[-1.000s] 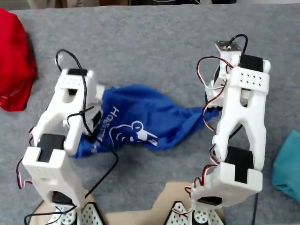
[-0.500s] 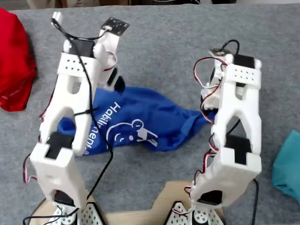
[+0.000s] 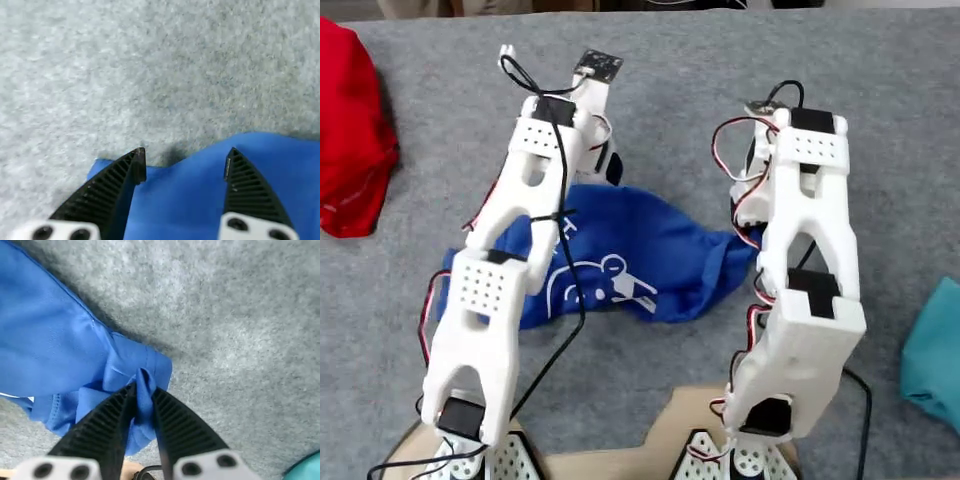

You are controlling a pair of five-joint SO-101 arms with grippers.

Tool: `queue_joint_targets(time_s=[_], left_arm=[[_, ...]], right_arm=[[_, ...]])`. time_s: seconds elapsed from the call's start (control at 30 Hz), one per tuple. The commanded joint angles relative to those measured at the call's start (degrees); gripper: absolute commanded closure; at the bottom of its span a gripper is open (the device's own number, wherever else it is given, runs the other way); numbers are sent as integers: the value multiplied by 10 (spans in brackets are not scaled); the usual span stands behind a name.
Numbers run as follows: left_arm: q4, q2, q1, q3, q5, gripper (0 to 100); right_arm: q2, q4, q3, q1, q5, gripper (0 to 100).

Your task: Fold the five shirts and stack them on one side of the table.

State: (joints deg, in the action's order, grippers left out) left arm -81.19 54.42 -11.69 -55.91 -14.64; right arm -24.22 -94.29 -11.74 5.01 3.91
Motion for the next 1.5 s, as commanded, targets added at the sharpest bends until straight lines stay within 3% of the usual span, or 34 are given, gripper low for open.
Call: queue_joint_targets(time_s=[0.0, 0.27, 0.47, 0.7, 1.07, 1.47], left_arm=[[-51, 46, -11, -85, 2, 740], [-183, 112, -11, -188, 2, 759], [-194, 112, -9, -243, 2, 990], [-190, 111, 11, -407, 18, 980], [-112, 26, 70, -397, 133, 980], [-108, 29, 169, -396, 188, 980]], right_arm=[[2, 0, -28, -8, -5, 994], [4, 0, -28, -7, -5, 994], [5, 0, -28, -7, -5, 994], [5, 2, -29, -8, -5, 994], [1, 25, -138, -18, -6, 994], [0, 181, -154, -52, -6, 994]])
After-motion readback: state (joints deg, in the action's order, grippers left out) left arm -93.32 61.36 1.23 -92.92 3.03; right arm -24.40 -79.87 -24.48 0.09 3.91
